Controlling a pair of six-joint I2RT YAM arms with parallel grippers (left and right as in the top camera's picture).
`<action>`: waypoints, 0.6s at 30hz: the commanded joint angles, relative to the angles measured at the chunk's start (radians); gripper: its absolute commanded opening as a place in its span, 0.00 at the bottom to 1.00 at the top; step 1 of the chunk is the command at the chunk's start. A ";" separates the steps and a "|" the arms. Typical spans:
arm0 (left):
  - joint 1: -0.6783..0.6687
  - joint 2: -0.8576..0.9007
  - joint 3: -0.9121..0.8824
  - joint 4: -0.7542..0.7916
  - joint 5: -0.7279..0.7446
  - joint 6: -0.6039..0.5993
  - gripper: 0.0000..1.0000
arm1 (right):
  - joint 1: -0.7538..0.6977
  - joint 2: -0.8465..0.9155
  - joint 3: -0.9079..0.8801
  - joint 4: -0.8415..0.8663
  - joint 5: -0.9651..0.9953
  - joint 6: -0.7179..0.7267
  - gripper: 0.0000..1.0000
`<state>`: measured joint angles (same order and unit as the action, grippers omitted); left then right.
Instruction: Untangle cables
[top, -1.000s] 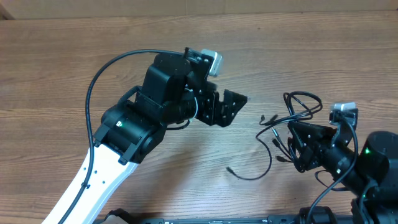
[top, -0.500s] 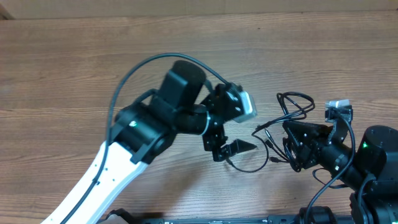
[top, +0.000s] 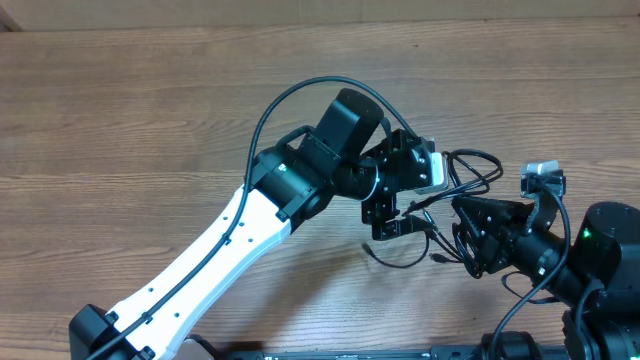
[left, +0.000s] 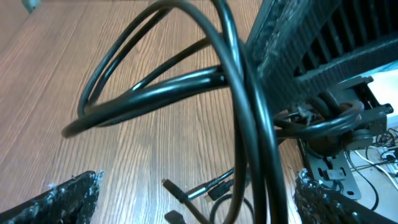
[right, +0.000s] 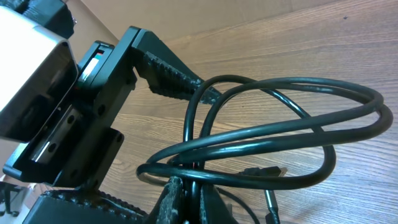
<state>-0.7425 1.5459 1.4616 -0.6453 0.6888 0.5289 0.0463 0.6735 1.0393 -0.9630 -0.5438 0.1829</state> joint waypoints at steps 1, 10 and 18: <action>-0.027 0.021 0.019 0.018 0.019 0.017 0.95 | -0.002 -0.003 0.000 0.003 -0.012 0.002 0.04; -0.028 0.015 0.021 0.026 0.057 -0.120 0.04 | -0.002 -0.002 0.000 -0.017 0.022 -0.002 0.04; 0.042 -0.059 0.023 0.311 0.183 -0.405 0.04 | -0.002 0.043 0.000 -0.106 0.044 -0.010 0.04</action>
<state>-0.7403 1.5459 1.4612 -0.4164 0.8059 0.2829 0.0463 0.7010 1.0393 -1.0489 -0.5087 0.1818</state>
